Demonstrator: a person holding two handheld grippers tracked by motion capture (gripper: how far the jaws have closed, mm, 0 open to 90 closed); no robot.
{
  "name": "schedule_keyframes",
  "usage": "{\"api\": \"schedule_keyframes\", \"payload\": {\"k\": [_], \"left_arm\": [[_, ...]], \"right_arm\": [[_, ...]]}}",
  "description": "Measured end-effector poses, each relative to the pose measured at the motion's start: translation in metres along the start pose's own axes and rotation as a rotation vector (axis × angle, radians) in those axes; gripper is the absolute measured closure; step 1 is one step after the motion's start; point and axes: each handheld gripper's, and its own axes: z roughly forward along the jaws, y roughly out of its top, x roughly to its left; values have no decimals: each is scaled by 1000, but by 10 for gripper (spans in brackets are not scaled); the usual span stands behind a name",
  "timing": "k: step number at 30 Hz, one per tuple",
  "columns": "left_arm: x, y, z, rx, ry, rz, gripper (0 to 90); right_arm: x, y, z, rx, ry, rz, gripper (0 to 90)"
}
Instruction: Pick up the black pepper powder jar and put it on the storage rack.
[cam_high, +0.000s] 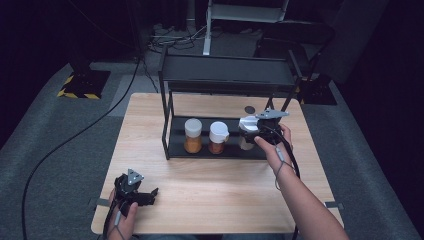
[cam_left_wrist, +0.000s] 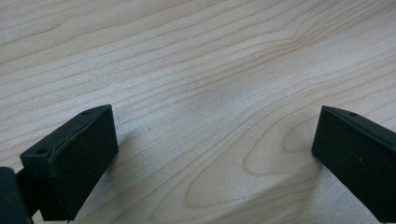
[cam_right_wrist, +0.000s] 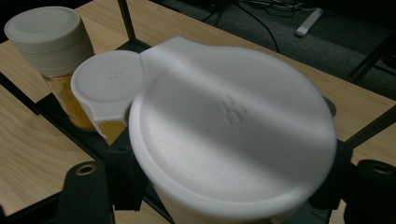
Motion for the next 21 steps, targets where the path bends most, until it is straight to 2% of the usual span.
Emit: {"api": "schedule_keyframes", "payload": {"k": [11, 21], "left_arm": [[0, 0, 0, 0, 0, 0, 0], [0, 0, 0, 1, 2, 3, 0]], "right_arm": [[3, -3, 15, 21, 0, -2, 308], [0, -15, 29, 36, 4, 23, 308]]}}
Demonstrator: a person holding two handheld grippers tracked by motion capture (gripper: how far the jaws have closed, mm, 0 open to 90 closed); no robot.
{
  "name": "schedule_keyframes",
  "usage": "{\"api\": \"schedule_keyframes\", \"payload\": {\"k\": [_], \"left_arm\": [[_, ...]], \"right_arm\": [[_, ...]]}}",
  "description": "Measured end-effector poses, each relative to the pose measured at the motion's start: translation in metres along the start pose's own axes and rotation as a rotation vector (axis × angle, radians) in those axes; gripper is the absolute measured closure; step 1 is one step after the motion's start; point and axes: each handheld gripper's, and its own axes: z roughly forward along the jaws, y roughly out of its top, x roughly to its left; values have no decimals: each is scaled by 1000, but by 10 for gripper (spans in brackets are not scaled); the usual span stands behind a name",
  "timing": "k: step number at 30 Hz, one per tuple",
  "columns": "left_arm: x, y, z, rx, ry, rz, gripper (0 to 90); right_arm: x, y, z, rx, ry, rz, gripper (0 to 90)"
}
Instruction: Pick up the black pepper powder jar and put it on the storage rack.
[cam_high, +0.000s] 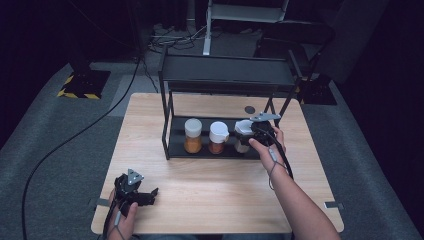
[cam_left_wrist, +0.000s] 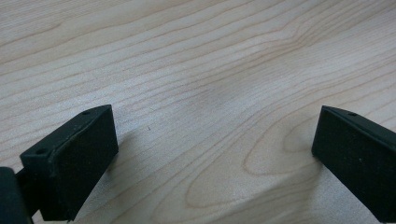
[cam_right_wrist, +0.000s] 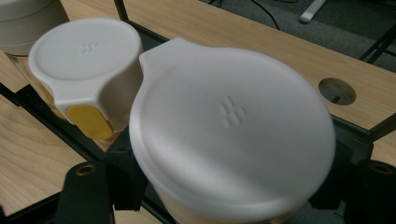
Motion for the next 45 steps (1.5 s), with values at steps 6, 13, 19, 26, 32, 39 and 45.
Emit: {"api": "schedule_keyframes", "payload": {"k": [6, 13, 19, 26, 32, 39, 45], "left_arm": [[0, 0, 0, 0, 0, 0, 0], [0, 0, 0, 0, 0, 0, 0], [0, 0, 0, 0, 0, 0, 0], [0, 0, 0, 0, 0, 0, 0], [0, 0, 0, 0, 0, 2, 0], [0, 0, 0, 0, 0, 0, 0], [0, 0, 0, 0, 0, 0, 0]], "right_arm": [[-1, -4, 6, 5, -2, 7, 308], [-4, -8, 11, 10, -6, 16, 308], [-5, -9, 13, 12, -9, 24, 307], [-6, -11, 16, 21, -9, 30, 307], [-7, -12, 16, 18, -9, 37, 307], [-5, -10, 13, 14, -25, 19, 242], [-6, -6, 2, -6, -21, 28, 156]]}}
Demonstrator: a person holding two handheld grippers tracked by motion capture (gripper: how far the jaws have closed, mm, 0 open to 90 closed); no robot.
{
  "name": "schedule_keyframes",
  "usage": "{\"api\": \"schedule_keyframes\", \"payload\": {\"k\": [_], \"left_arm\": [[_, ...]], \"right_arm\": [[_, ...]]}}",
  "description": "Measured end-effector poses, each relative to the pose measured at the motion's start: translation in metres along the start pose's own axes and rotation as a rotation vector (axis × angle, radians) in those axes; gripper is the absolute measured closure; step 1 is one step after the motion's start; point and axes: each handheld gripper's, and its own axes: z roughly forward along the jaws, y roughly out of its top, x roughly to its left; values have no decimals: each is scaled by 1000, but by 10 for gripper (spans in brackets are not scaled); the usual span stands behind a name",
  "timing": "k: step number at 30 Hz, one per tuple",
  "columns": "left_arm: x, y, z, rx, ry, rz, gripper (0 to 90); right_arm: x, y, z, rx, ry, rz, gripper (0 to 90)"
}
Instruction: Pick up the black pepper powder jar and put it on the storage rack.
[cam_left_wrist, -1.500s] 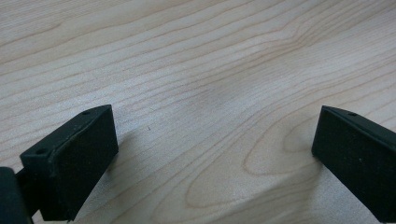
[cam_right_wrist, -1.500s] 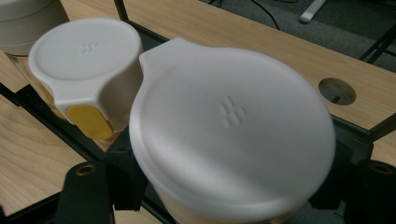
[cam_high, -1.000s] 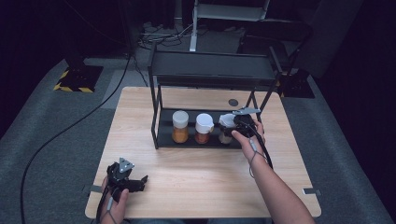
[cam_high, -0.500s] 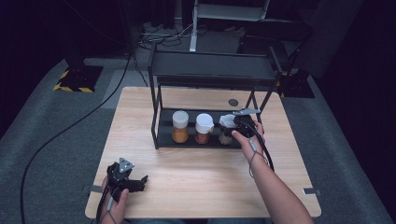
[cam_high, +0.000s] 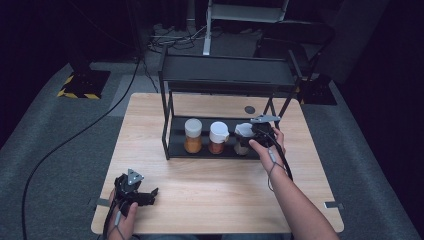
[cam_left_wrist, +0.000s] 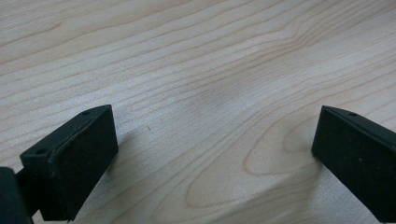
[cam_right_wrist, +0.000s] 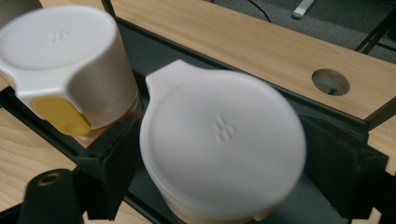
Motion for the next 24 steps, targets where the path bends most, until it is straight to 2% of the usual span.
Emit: {"api": "schedule_keyframes", "payload": {"k": [4, 15, 24], "left_arm": [[0, 0, 0, 0, 0, 0, 0], [0, 0, 0, -1, 0, -1, 0], [0, 0, 0, -1, 0, 1, 0]], "right_arm": [[1, 1, -9, -16, 7, -1, 151], [3, 4, -54, -71, 20, -16, 139], [2, -3, -81, -105, 47, -3, 134]]}}
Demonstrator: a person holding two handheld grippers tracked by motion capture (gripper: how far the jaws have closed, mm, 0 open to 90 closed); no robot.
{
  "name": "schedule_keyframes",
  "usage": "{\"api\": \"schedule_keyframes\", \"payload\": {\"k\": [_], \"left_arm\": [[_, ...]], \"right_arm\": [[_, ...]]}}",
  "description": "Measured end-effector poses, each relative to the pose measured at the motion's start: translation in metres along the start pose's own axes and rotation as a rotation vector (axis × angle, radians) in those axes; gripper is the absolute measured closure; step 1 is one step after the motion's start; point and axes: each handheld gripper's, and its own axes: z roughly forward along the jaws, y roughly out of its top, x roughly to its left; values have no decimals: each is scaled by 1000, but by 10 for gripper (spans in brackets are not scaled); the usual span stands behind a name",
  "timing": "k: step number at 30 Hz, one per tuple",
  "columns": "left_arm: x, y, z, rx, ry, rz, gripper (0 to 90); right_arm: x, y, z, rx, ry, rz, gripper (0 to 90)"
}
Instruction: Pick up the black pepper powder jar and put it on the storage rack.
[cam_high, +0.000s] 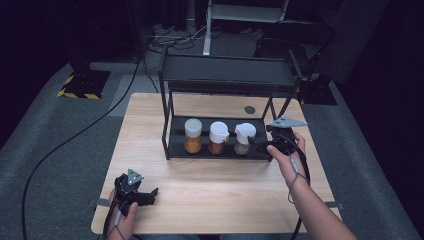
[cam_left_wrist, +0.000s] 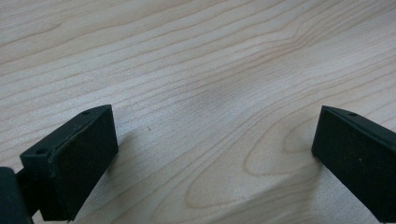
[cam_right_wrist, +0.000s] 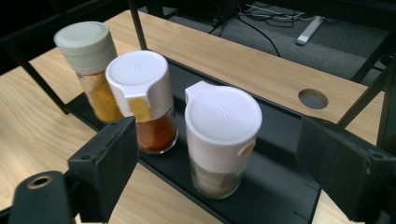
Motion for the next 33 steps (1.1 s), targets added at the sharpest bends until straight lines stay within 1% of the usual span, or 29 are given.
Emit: {"api": "schedule_keyframes", "payload": {"k": [5, 8, 10, 17, 21, 25, 33], "left_arm": [[0, 0, 0, 0, -1, -2, 0], [0, 0, 0, 0, 0, 0, 0], [0, 0, 0, 0, 0, 0, 0], [0, 0, 0, 0, 0, 0, 0], [0, 0, 0, 0, 0, -1, 0], [0, 0, 0, 0, -1, -1, 0], [0, 0, 0, 0, 0, -1, 0]], "right_arm": [[2, -6, -10, -3, 12, -5, 131], [3, -10, -17, -12, 19, 6, 128], [3, -13, -21, -20, 18, 6, 126], [2, -25, -31, -17, 17, 7, 121], [3, -34, -34, -17, 17, 16, 119], [3, -42, -36, -13, 12, 17, 102], [1, -58, -38, -2, -1, 14, 101]]}}
